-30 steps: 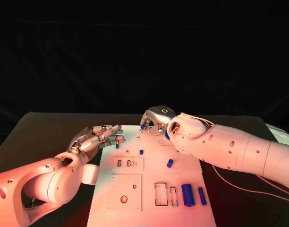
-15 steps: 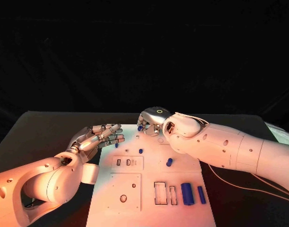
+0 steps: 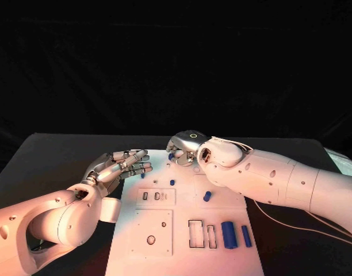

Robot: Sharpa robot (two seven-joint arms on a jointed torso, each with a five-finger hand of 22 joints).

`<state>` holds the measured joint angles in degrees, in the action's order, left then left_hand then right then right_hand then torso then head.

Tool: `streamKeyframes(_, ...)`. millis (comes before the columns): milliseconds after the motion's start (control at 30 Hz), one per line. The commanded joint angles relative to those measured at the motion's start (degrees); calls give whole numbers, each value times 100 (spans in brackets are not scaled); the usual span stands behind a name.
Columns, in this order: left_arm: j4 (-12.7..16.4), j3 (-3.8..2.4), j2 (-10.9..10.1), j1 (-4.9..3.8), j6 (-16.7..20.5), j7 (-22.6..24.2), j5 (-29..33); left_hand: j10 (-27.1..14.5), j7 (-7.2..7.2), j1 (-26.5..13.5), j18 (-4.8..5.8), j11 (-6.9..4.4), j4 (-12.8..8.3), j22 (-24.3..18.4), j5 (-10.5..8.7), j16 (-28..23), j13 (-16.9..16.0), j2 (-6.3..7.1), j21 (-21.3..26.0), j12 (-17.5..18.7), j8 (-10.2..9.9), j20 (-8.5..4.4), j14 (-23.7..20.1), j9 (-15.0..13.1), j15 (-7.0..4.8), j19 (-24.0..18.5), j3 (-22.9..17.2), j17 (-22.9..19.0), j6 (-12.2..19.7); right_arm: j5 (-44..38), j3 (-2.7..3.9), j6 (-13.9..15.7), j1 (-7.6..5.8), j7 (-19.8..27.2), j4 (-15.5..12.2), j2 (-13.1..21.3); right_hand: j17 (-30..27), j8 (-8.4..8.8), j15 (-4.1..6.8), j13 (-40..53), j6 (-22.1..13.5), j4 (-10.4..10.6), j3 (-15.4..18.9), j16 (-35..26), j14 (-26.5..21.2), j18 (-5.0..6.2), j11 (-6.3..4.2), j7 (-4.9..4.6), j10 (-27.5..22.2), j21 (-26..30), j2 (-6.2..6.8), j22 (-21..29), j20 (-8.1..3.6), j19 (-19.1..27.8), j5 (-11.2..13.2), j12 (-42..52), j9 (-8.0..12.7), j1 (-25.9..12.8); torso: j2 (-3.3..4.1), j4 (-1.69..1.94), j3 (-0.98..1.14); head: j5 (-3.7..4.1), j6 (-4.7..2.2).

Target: Assemble the parts on the task board

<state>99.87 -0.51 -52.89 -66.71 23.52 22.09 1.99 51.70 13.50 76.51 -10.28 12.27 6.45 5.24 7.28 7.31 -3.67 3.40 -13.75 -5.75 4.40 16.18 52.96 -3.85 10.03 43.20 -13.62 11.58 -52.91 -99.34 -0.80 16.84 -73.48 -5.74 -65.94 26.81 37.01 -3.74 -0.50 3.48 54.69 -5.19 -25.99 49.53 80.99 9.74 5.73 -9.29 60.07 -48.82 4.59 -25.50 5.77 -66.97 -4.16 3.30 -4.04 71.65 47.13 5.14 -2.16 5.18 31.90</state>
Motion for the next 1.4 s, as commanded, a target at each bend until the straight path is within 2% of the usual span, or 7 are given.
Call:
streamKeyframes(33, 11, -5, 3, -8, -119, 79, 38, -44, 136, -18, -2, 1, -26, -6, -25, -35, 6, -54, 20, 29, 2, 7, -27, 4, 11, -42, -1, -6, 43, -100, 1, 152, 4, -102, -34, 16, -363, 32, -22, 9, -439, -6, 134, -343, -103, 77, 56, 9, -370, 72, 106, 49, 35, 76, 29, 30, 44, 53, 2, 1, 0, -5, -2)
streamKeyframes(267, 7, -5, -27, -8, -141, 77, 56, -45, 138, -18, -3, 2, -27, -6, -25, -37, 6, -55, 19, 29, 3, 7, -28, 4, 12, -41, -1, -8, 43, -21, 19, 450, 11, -138, -570, 483, -298, -53, -21, 44, -243, 25, 277, -324, 16, 88, 51, -40, -323, 92, 66, 90, 35, 22, -84, 197, -17, 207, 0, -10, 4, -18, -15)
streamKeyframes(500, 16, -4, -111, -8, -164, 86, 99, -38, 141, -15, -6, 2, -31, -8, -24, -40, 3, -62, 15, 23, 8, 8, -15, 3, 10, -29, -4, -19, 38, 648, 85, 330, -51, -211, -1389, 1366, 855, -102, 57, 128, 90, 193, 266, 689, 387, 81, -65, -12, 540, -77, 58, 0, -35, -127, -140, 615, -43, 156, -10, -72, 4, -47, -35)
streamKeyframes(667, 17, -3, -136, -7, -177, 88, 109, -30, 142, -11, -9, 1, -36, -9, -24, -40, 0, -68, 11, 16, 11, 8, -1, 2, 7, -19, -7, -28, 34, 1522, 115, -157, -138, -446, -1805, 2009, 2416, -64, 217, 533, 129, 437, 540, 2004, 644, -150, -268, 95, 1628, -1230, 294, -1560, -154, -783, -468, 1220, -24, -97, -25, -118, 18, -49, -43)
streamKeyframes(767, 15, -3, -136, -7, -185, 87, 111, -24, 142, -9, -10, 0, -40, -10, -24, -40, -2, -71, 9, 12, 14, 8, 8, 2, 6, -13, -8, -33, 31, 1719, 119, -475, -155, -542, -1815, 2161, 2664, -19, 264, 948, 0, 669, 859, 2240, 637, -199, -319, 148, 1851, -1501, 397, -1892, -206, -866, -804, 1665, -1, -309, -25, -132, 19, -44, -46)
streamKeyframes(933, 2, -3, -125, -6, -197, 84, 113, -9, 140, -6, -13, -3, -46, -12, -23, -40, -4, -78, 4, 0, 22, 8, 31, 0, 1, 1, -11, -46, 21, 1736, 119, -733, -163, -624, -1726, 2214, 3245, -140, 279, 3165, -127, 1067, 1523, 2763, 600, -278, -275, 88, 1214, -2057, 248, -2572, -187, -873, -933, 3651, -27, -31, -18, -126, 24, -21, -41)
streamKeyframes(1400, -19, -2, -103, -5, -203, 71, 115, 8, 137, 5, -15, -8, -59, -16, -22, -42, -7, -87, 0, -14, 31, 6, 54, -1, -3, 15, -18, -63, 9, 1672, 111, -860, -146, -782, -1433, 1960, 3559, -207, 199, 4602, -231, 1202, 1715, 3012, 622, -317, -267, 89, 1199, -2319, 109, -2907, -137, -874, -920, 4880, -22, 321, -13, -113, 11, -27, -21)
